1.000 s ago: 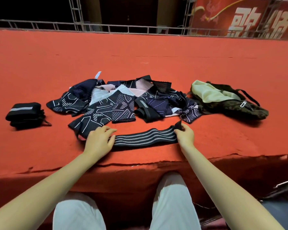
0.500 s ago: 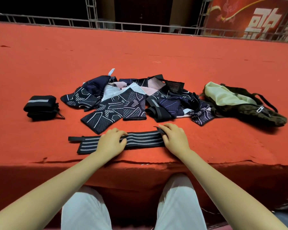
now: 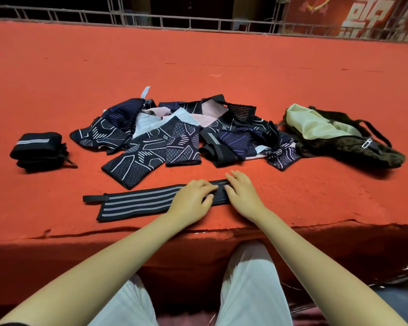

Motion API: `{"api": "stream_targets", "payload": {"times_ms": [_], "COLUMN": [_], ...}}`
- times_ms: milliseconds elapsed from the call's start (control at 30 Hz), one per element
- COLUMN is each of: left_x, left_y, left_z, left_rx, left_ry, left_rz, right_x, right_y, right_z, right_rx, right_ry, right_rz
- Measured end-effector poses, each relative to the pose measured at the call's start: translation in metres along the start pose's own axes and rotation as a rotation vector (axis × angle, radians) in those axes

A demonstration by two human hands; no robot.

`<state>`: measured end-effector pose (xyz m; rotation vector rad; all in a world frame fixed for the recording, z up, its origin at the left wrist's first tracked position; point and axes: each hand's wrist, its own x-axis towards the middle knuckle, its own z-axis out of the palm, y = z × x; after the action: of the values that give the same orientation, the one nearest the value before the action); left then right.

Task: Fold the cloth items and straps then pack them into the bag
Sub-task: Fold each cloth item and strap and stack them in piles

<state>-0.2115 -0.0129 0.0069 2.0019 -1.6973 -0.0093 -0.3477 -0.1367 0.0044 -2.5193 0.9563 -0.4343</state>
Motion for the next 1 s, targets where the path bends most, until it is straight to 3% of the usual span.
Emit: {"api": "stream_targets", "payload": {"times_ms": [100,200,367,433,567,633,733,867,1000], "left_x": [0.005,0.011,0.019,0.021,0.028,0.025,0.014,0.002,-0.008], "left_y": [0.005,0.006,0.003,-0.001,-0.001,-0.002,-0.004,-0.020,-0.040], "left_z": [0.012,0.015,0.016,0.010,-0.023,-0.039,-0.054,-0.049,-0.042], "left_rx": [0.127,0.130,0.106,-0.125,-0.869,-1.078,-1.151,-0.949,-0.738], "left_ry": [-0.010,-0.003,-0.076,-0.087,-0.026,0.027,0.072,0.087,0.082], "left_rz": [0.021,-0.022,-0.033,-0.132,-0.618,-0.739,-0.745,-0.634,-0.613], "right_x": [-0.005,-0.008,0.001,0.000,-0.002,-0.001,0.000,0.002,0.002], "right_y": [0.012,0.020,0.009,-0.004,-0.029,-0.039,-0.051,-0.057,-0.057], "right_z": [-0.005,-0.006,-0.013,-0.015,-0.015,-0.012,-0.001,0.011,0.019], "right_rx": [-0.020,0.063,0.633,0.911,1.208,1.193,1.025,0.573,0.510], "right_ry": [0.180,0.178,0.189,0.223,0.173,0.085,0.021,0.076,0.095], "right_rz": [0.155,0.291,0.398,0.392,0.330,0.246,0.146,-0.075,-0.055]}}
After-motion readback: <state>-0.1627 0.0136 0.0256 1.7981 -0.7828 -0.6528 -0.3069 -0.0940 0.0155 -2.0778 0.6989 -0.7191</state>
